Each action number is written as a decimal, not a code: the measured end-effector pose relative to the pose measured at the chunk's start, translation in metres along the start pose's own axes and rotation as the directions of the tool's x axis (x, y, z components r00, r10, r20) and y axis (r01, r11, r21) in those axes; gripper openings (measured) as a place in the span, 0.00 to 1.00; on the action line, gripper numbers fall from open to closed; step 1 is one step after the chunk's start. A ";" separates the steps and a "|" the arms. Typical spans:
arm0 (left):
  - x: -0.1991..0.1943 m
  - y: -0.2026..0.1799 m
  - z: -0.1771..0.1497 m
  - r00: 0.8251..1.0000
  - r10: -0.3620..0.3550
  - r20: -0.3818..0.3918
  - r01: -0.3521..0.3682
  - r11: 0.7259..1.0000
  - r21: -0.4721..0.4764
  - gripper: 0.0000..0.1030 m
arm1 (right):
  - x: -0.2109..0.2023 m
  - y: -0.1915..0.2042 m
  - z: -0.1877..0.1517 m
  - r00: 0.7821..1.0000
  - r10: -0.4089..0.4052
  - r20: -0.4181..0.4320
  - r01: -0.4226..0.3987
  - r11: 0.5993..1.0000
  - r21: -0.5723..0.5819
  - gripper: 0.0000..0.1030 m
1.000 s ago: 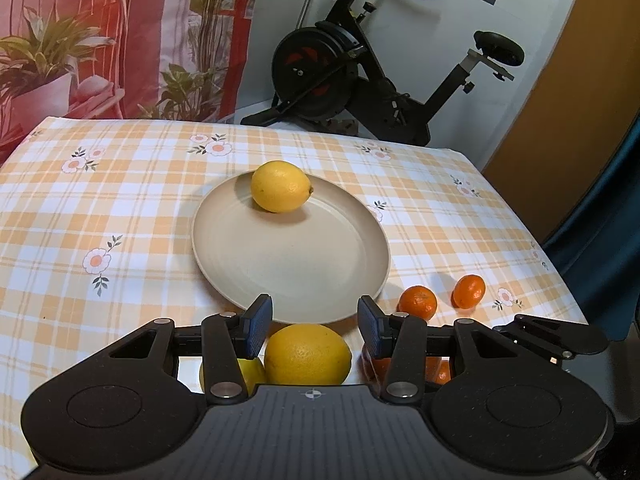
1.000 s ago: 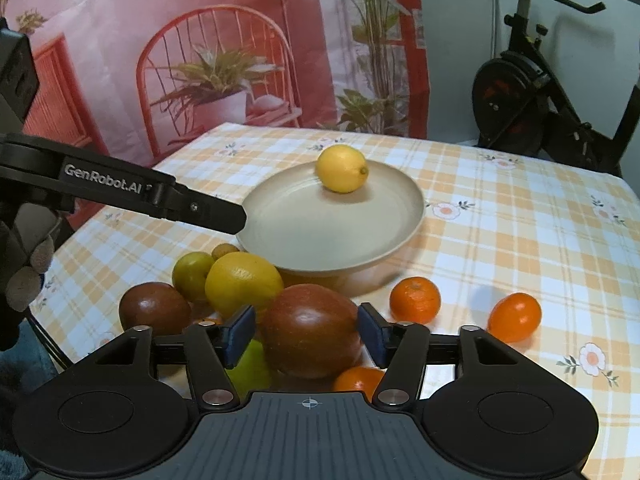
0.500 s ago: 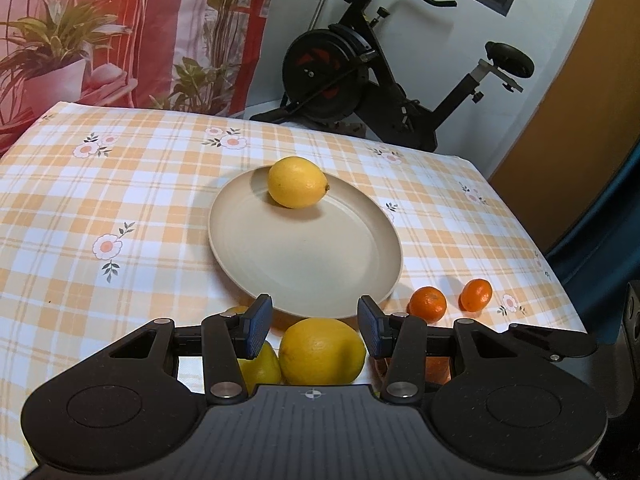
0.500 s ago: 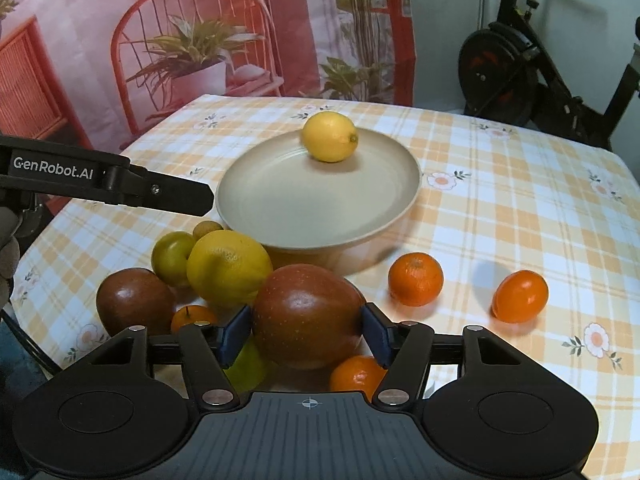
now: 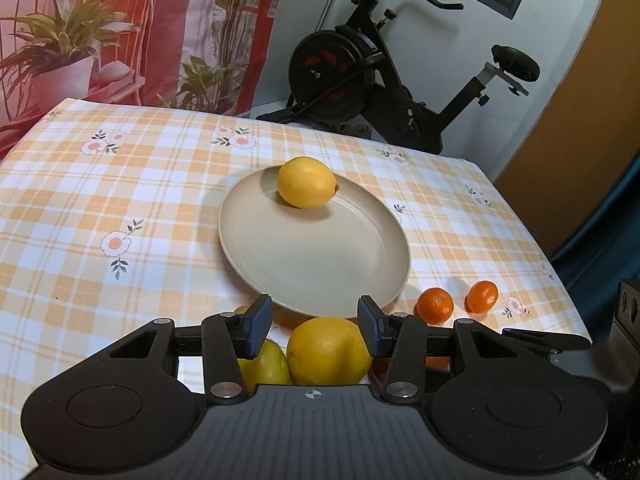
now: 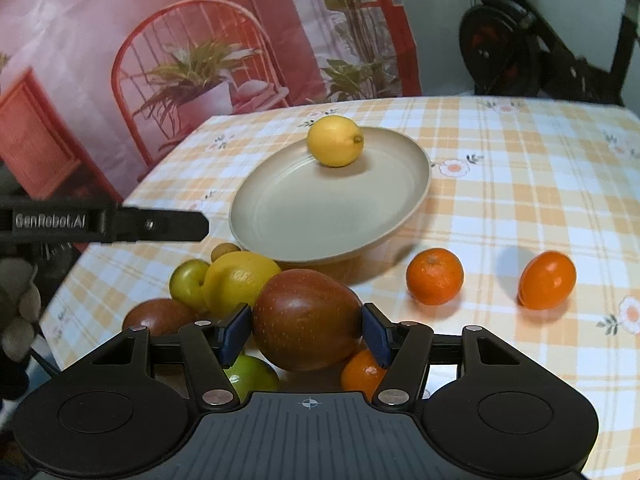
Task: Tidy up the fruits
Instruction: 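Withdraw the left tool from the plate toward the red apple, then position the open left tool around the red apple, then close the left tool on the red apple and lift it, then carry the red apple with the left tool over the beige plate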
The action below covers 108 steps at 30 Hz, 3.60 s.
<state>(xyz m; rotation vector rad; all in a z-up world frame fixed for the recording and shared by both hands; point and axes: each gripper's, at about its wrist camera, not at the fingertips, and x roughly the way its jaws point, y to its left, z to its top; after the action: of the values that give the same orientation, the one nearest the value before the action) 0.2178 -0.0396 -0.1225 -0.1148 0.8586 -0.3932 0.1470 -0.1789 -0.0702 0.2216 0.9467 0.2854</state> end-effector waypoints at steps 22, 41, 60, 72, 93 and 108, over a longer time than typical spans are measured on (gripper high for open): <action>0.028 -0.020 -0.001 0.996 -0.053 -0.073 0.057 0.996 0.063 0.47 | -0.034 -0.046 -0.001 0.990 -0.069 0.125 0.059 0.995 0.083 0.48; 0.053 -0.048 0.004 0.970 -0.191 -0.152 0.201 0.978 0.052 0.47 | -0.044 -0.049 -0.011 0.984 -0.133 0.120 0.133 0.991 0.005 0.43; 0.079 -0.045 0.002 0.939 -0.277 -0.205 0.272 0.961 -0.055 0.41 | -0.036 -0.036 -0.015 0.991 -0.110 0.073 0.115 0.991 -0.073 0.50; 0.082 -0.048 0.001 0.937 -0.283 -0.204 0.279 0.959 -0.048 0.40 | -0.020 -0.030 -0.010 0.993 -0.117 0.035 0.119 0.989 -0.091 0.57; 0.062 -0.042 0.010 0.934 -0.329 -0.139 0.320 0.944 -0.083 0.37 | -0.020 -0.024 -0.003 0.992 -0.110 0.067 0.116 0.989 -0.094 0.55; 0.051 0.007 0.047 0.975 -0.207 -0.082 0.196 0.973 -0.117 0.37 | 0.030 0.002 0.054 0.999 0.022 0.046 -0.013 0.981 -0.193 0.55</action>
<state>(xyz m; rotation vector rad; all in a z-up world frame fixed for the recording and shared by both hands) 0.2848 -0.0547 -0.1301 -0.2880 0.9645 -0.5457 0.2079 -0.1700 -0.0617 0.0588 0.8636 0.3841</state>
